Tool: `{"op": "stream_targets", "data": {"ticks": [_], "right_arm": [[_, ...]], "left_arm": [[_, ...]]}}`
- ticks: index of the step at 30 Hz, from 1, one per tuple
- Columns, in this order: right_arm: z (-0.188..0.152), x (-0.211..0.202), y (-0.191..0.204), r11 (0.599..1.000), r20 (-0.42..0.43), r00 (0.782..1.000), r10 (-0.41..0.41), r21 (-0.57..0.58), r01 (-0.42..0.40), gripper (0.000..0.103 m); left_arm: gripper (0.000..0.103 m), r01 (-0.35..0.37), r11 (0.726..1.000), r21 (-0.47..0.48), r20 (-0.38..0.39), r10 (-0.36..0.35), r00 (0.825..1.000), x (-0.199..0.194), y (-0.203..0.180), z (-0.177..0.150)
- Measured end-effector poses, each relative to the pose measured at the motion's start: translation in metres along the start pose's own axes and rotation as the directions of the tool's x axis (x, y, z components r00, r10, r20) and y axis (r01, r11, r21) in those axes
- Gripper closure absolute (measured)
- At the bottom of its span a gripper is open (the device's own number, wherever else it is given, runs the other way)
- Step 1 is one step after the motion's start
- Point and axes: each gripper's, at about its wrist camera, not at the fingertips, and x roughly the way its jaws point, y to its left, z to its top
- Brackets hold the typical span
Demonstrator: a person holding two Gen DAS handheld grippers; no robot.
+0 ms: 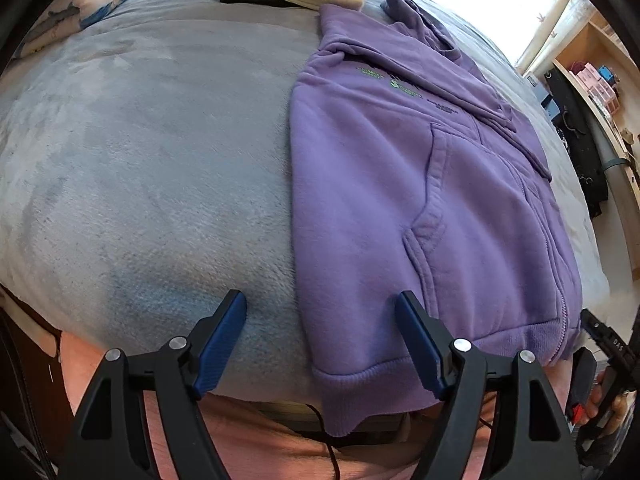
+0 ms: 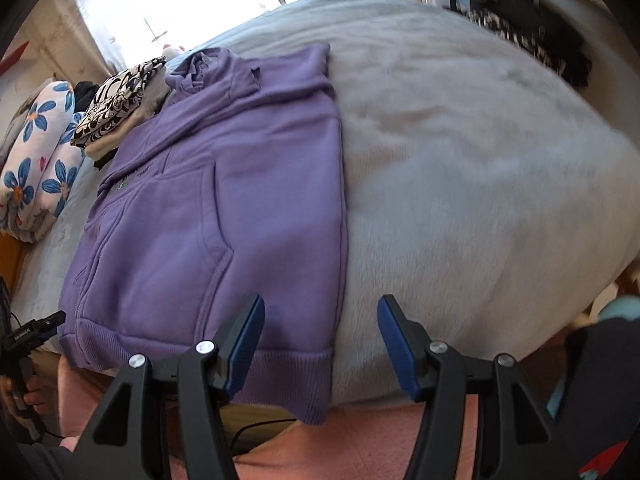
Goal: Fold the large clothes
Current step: 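Move both tools to the hoodie hem and close them on it, then lift the hem with both tools and fold it up toward the hood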
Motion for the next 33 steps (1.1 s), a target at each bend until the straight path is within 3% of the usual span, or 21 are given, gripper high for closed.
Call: {"op": "stream_targets", "data": {"ticks": [5,14,16,19,21,22,24,28,30,33], "right_arm": [[-0.005,0.011,0.001,0.997,-0.037,0.996,0.077,-0.008,-0.077,0.044],[-0.008,0.024,-0.003,0.988,-0.056,0.986,0.154,0.009,-0.154,0.043],[-0.008,0.025,-0.002,0.987,-0.055,0.985,0.161,0.005,-0.161,0.049],[-0.008,0.025,-0.003,0.985,-0.056,0.984,0.171,0.010,-0.170,0.075],[-0.006,0.024,-0.005,0.984,-0.052,0.983,0.178,0.025,-0.177,0.084],[-0.005,0.023,-0.006,0.983,-0.049,0.982,0.184,0.037,-0.183,0.088],[-0.004,0.022,-0.004,0.983,-0.043,0.982,0.183,0.036,-0.182,0.091],[0.002,0.009,0.002,0.984,-0.013,0.984,0.176,0.019,-0.176,0.093],[0.008,-0.007,0.003,0.981,0.032,0.981,0.193,0.024,-0.194,0.093],[0.016,-0.031,0.007,0.978,0.084,0.975,0.205,0.012,-0.207,0.094]], "left_arm": [[0.028,0.032,0.999,0.013,-0.022,-0.032,0.999,0.004,-0.008,-0.003],[0.009,0.064,0.998,0.027,-0.075,-0.061,0.995,0.027,-0.017,-0.004],[0.009,0.059,0.998,0.035,-0.075,-0.056,0.996,0.030,-0.020,-0.004],[0.023,0.048,0.997,0.066,-0.066,-0.043,0.997,0.029,-0.027,-0.006],[0.049,0.079,0.995,0.067,-0.062,-0.075,0.995,0.026,-0.033,-0.007],[0.056,0.092,0.994,0.063,-0.063,-0.088,0.994,0.024,-0.033,-0.007],[0.079,0.131,0.991,0.043,-0.070,-0.127,0.989,0.023,-0.037,-0.006],[0.087,0.138,0.990,0.005,-0.063,-0.137,0.989,0.019,-0.038,-0.001],[0.088,0.178,0.983,-0.040,-0.007,-0.179,0.984,0.005,-0.035,0.001],[0.089,0.197,0.980,-0.030,0.080,-0.194,0.978,-0.023,-0.040,0.003]]}}
